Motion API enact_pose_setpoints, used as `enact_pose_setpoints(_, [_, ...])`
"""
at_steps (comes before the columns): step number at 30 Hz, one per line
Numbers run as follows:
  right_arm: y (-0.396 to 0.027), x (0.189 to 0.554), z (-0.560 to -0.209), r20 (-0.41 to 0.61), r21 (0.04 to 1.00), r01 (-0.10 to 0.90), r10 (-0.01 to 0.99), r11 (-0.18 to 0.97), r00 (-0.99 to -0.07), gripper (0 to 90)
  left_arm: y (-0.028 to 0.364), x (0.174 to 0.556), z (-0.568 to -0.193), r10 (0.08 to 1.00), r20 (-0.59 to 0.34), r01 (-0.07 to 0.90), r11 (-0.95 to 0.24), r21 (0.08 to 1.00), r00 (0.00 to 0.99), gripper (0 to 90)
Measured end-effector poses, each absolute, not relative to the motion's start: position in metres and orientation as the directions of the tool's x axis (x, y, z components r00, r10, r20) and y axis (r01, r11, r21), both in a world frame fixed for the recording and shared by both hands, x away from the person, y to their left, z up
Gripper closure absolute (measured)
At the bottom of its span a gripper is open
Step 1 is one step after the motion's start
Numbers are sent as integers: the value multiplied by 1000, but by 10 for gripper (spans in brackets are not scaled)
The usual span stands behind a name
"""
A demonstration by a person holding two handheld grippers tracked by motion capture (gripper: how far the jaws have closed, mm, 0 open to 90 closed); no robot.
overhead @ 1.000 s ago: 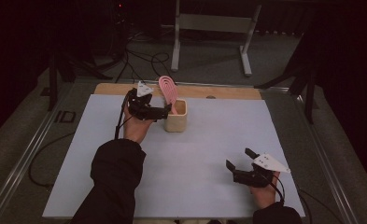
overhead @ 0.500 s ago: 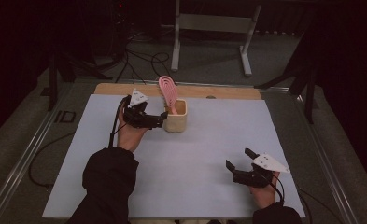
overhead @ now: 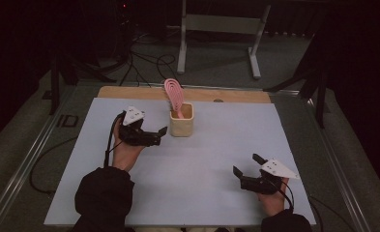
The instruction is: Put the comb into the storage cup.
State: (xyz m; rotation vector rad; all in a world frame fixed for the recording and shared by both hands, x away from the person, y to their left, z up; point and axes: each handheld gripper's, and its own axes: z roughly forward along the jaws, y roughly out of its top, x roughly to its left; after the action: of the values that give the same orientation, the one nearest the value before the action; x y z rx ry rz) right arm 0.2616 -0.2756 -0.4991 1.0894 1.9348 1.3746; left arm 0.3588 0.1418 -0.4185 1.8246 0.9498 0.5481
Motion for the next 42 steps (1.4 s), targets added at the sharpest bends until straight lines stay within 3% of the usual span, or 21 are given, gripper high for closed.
enact_pose_setpoints(17, [-273,262,-500,37,936,312,836,163,-547,86,165,331,-443,808,-41,375,-227,899,588,1])
enact_pose_setpoints(33, [-273,260,-497,46,939,307,831,153,-554,86,184,300,-459,821,42,334,-278,901,569,1])
enact_pose_setpoints(42, [-275,257,-490,47,942,303,833,147,-551,85,208,277,-481,832,20,359,-261,896,554,1])
